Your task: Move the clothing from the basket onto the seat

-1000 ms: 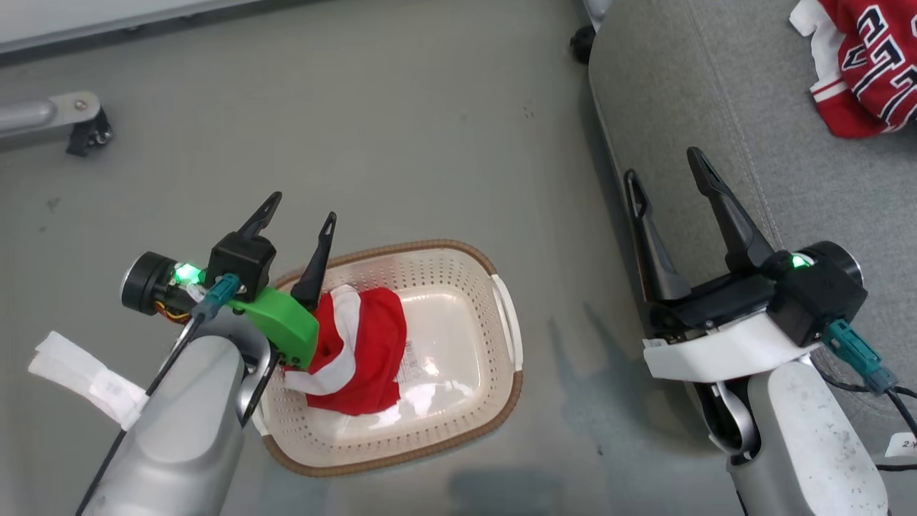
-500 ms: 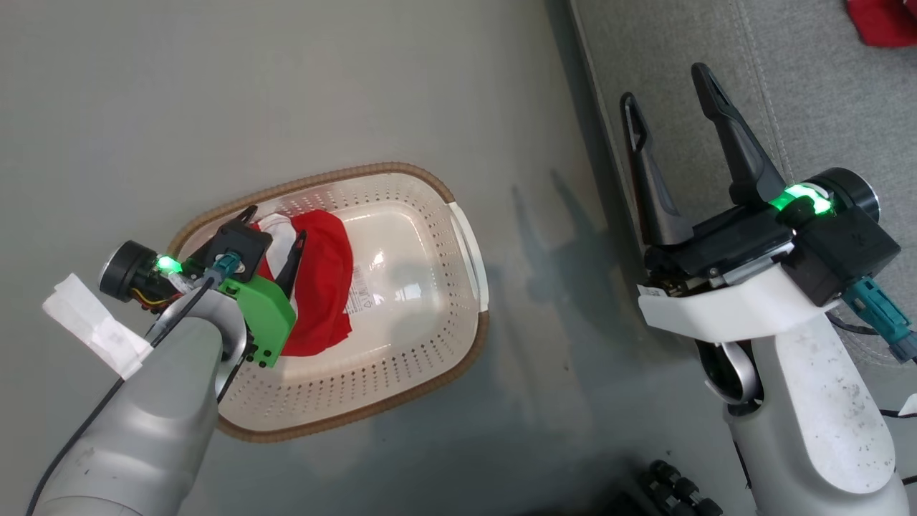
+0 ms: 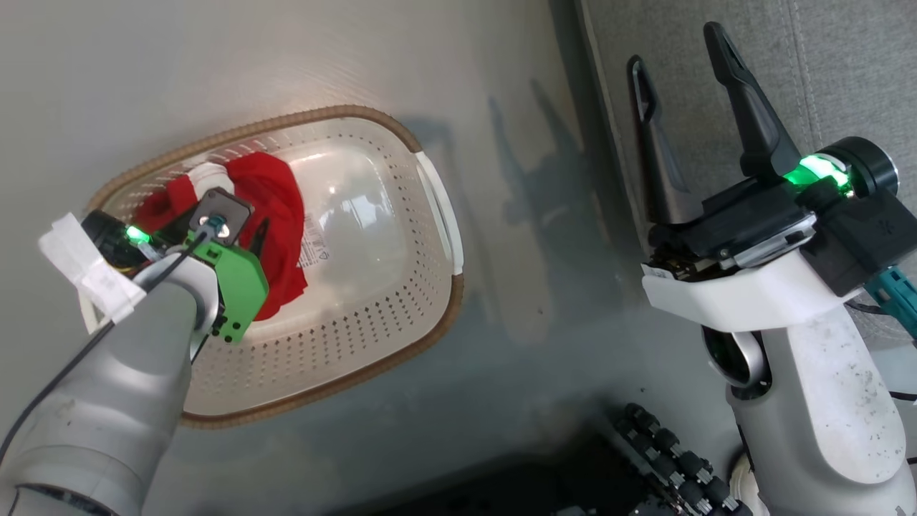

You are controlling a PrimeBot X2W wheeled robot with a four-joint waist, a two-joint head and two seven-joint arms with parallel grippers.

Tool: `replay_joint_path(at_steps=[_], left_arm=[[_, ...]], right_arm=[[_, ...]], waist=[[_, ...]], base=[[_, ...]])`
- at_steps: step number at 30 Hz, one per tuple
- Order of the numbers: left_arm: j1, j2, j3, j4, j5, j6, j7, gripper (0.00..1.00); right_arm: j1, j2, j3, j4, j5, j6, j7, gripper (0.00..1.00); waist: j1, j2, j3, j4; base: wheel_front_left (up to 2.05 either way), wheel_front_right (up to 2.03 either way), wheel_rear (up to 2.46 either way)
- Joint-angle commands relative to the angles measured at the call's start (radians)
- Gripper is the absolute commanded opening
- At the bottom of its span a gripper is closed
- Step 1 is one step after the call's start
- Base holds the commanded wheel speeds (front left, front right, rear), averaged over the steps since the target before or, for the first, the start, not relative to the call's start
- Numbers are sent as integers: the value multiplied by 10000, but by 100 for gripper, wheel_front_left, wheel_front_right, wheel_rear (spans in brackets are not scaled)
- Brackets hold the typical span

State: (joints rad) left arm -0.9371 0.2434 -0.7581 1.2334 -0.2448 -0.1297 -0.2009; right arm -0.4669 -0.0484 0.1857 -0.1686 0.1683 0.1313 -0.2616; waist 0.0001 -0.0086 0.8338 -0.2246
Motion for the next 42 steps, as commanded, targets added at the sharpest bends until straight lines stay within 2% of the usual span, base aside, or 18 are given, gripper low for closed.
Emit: replay_joint_path(at_steps=[1,7,19,29,30,31,32,42], left_arm=[[-283,95,-63,104,-18,-1,129,100],[-757,194,-231,422,31,92,1186,100],[-1321,216,-515,551,88,324,2624,100],[-1565,-117,-733,560,20,234,2837,100],[-1577,-132,-758,560,31,229,2845,70],[-1618,-152,-818,560,85,229,2832,18],[-1632,-179,-860,560,105,224,2879,0],[-1633,-650,-1195,556,168,338,2579,0]], right_arm=[[-142,-15,-38,-80,59,-10,-26,100],[-159,-15,-133,-293,63,-10,-26,100],[-24,-17,-265,-638,-78,-10,-26,100],[252,-15,-320,-849,-274,-10,-26,100],[261,-17,-311,-864,-280,-10,-26,100],[269,-17,-303,-882,-284,-10,-26,100],[272,-15,-299,-892,-294,-10,-26,100],[358,-17,-355,-773,-303,-10,-26,100]], waist=[[-1,86,487,-206],[-1,86,937,-175],[-1,86,1519,-84],[-1,86,1805,49],[-1,86,1815,42],[-1,86,1833,35],[-1,86,1850,31],[-1,86,1619,163]], base=[[0,0,0],[0,0,0],[0,0,0],[0,0,0],[0,0,0],[0,0,0],[0,0,0],[0,0,0]])
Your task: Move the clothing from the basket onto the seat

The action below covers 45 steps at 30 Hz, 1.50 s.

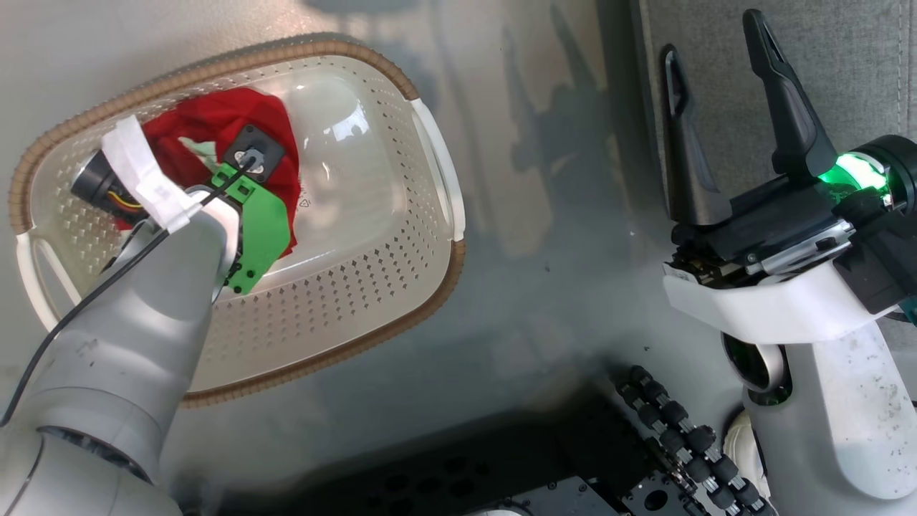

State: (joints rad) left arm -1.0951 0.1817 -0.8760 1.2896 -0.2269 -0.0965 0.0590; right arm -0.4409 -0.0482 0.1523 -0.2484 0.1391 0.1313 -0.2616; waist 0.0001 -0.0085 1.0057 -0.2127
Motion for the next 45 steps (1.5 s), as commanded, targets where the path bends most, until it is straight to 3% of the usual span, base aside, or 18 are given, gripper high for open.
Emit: replay_joint_path(at_steps=[1,13,29,37,45], left_arm=[[-13,-83,-48,-4,-11,-2,-84,0],[397,-868,-191,-146,-326,-175,-1500,0],[1686,-1258,-433,-795,-1250,-345,-3100,0],[2307,-1295,-385,-1963,-1939,-340,-3247,0],[3123,-944,477,-4052,-1948,-288,-3244,0]], right_arm=[[91,-19,-24,54,3,-10,-26,100],[252,-20,-72,536,72,-10,-26,100],[1044,-23,-171,1517,-97,-11,-26,100],[1591,-23,-322,1878,-111,-11,-26,100],[2233,-25,-395,2179,-64,-11,-26,100]], waist=[[-1,85,-187,64],[-1,85,-1578,446],[-1,85,-4340,1034],[-1,85,-5602,1394],[-1,85,-6836,1661]], base=[[0,0,0],[0,0,0],[0,0,0],[0,0,0],[0,0,0]])
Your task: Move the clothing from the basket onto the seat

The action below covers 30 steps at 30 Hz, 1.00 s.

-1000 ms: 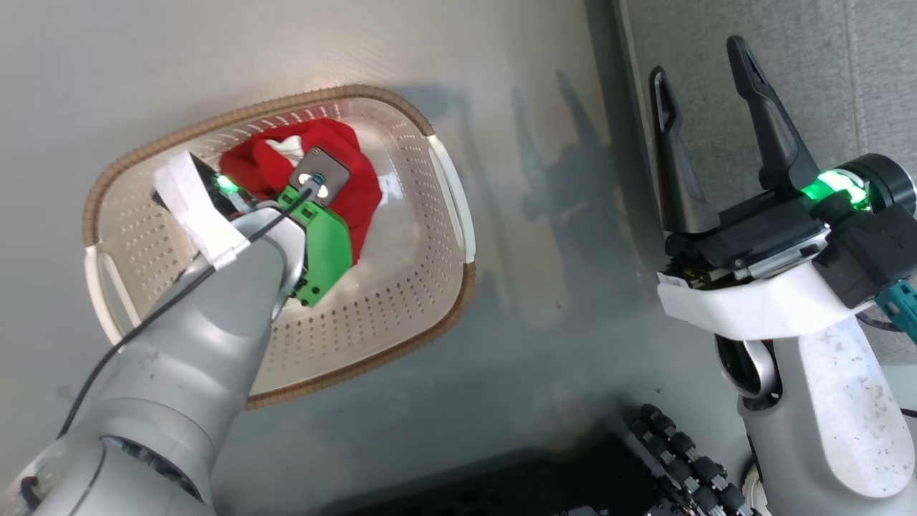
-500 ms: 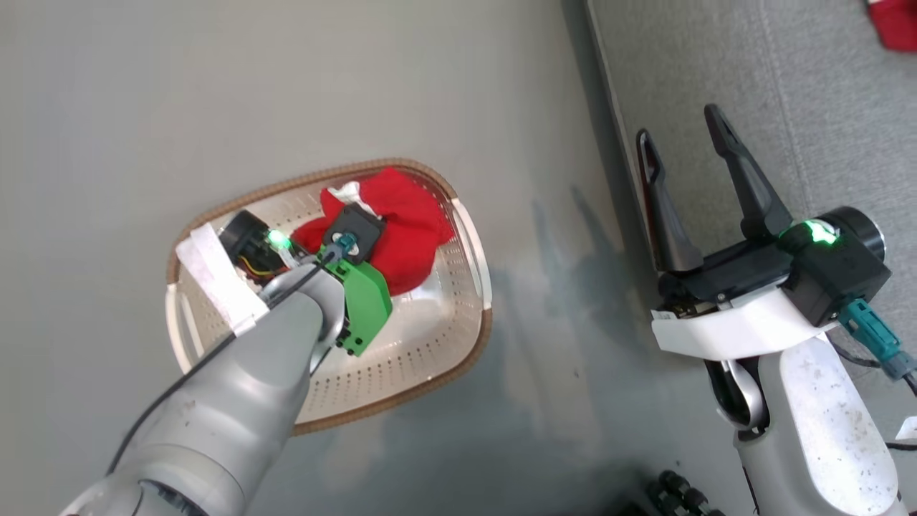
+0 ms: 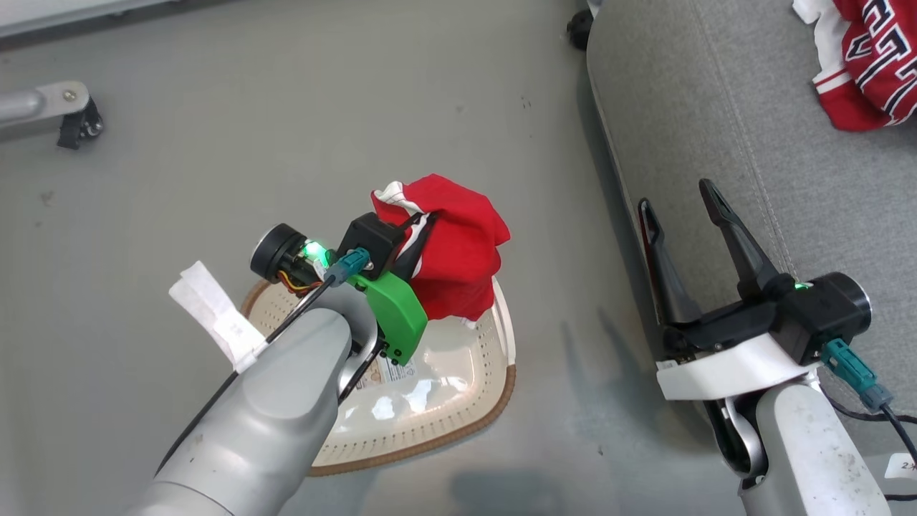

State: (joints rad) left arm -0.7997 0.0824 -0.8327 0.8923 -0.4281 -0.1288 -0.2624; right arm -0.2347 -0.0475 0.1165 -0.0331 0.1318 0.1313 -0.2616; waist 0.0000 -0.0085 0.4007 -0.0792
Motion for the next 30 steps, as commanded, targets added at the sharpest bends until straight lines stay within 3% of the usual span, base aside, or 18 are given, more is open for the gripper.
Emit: replay_joint_path(at_steps=[1,16,30], left_arm=[[263,66,156,-284,88,50,-31,0],[1281,279,1533,-3405,603,296,-21,0],[1558,421,1523,-5539,1005,490,92,0]], right_arm=[[248,-33,-54,35,29,-11,-26,100],[1158,-31,-138,219,163,-11,-26,100],[1778,-31,-174,226,261,-11,-26,100]], waist=[[0,85,-917,340],[0,85,-2365,600],[0,85,-3034,859]], base=[[0,0,0],[0,0,0],[0,0,0]])
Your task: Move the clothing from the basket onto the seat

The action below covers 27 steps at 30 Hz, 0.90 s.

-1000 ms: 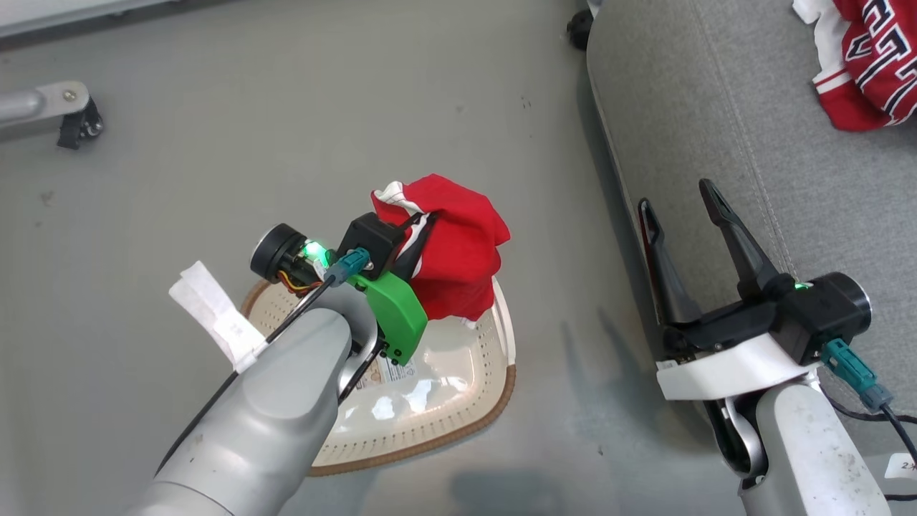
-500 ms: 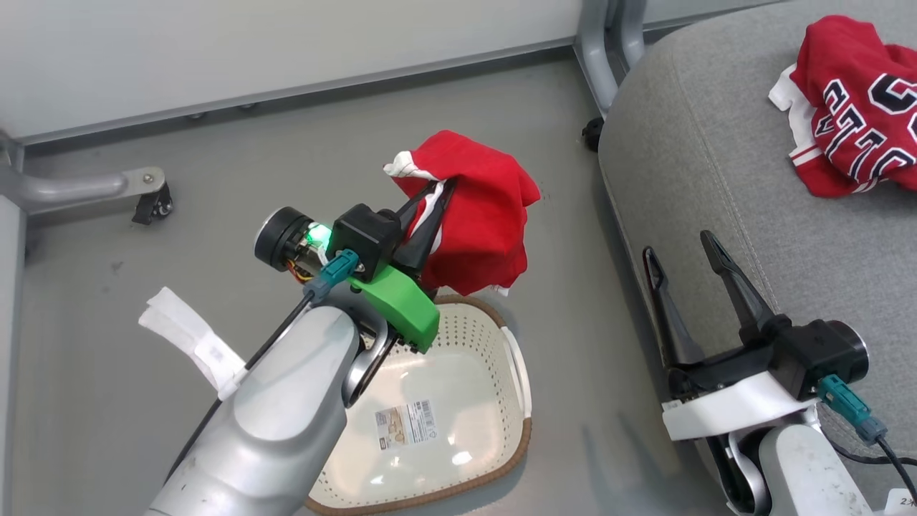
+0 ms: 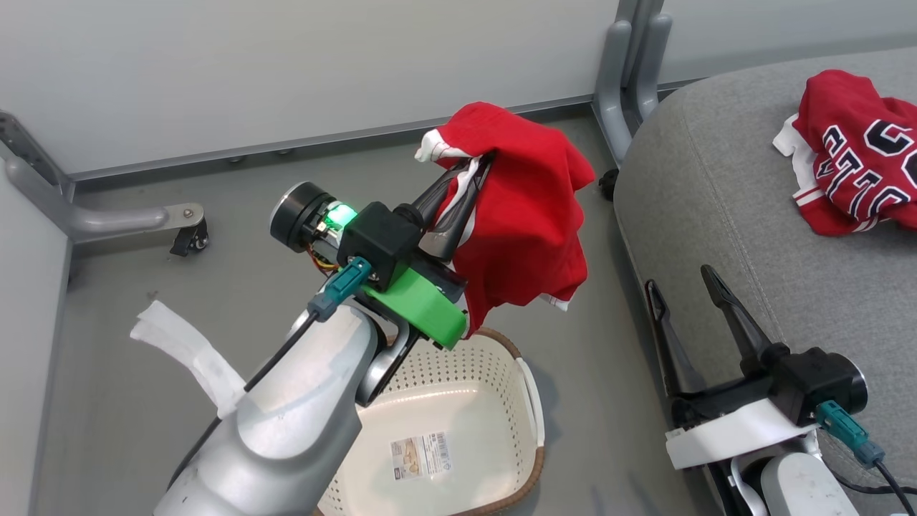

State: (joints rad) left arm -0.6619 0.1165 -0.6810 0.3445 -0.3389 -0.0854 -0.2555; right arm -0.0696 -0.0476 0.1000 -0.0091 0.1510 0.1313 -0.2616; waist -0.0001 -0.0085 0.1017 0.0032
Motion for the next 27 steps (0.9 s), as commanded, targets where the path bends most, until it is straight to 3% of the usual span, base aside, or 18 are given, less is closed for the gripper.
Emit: replay_joint_path(at_steps=[1,8,15,27], left_arm=[[184,99,-7,-143,114,70,65,0],[271,194,-76,-709,47,182,288,0],[263,177,-173,-931,-8,250,377,0],[46,-4,-522,-1262,34,205,392,0]], right_arm=[[154,-29,4,-23,77,-11,-26,100],[16,-29,288,-381,40,-11,-26,100],[-704,-29,1385,-702,-205,-11,-26,100],[-2614,-32,2401,846,-756,-11,-26,100]], waist=[[1,85,-56,37],[1,85,-79,62],[1,85,-62,142],[1,85,260,618]], base=[[0,0,0],[0,0,0],[0,0,0],[0,0,0]])
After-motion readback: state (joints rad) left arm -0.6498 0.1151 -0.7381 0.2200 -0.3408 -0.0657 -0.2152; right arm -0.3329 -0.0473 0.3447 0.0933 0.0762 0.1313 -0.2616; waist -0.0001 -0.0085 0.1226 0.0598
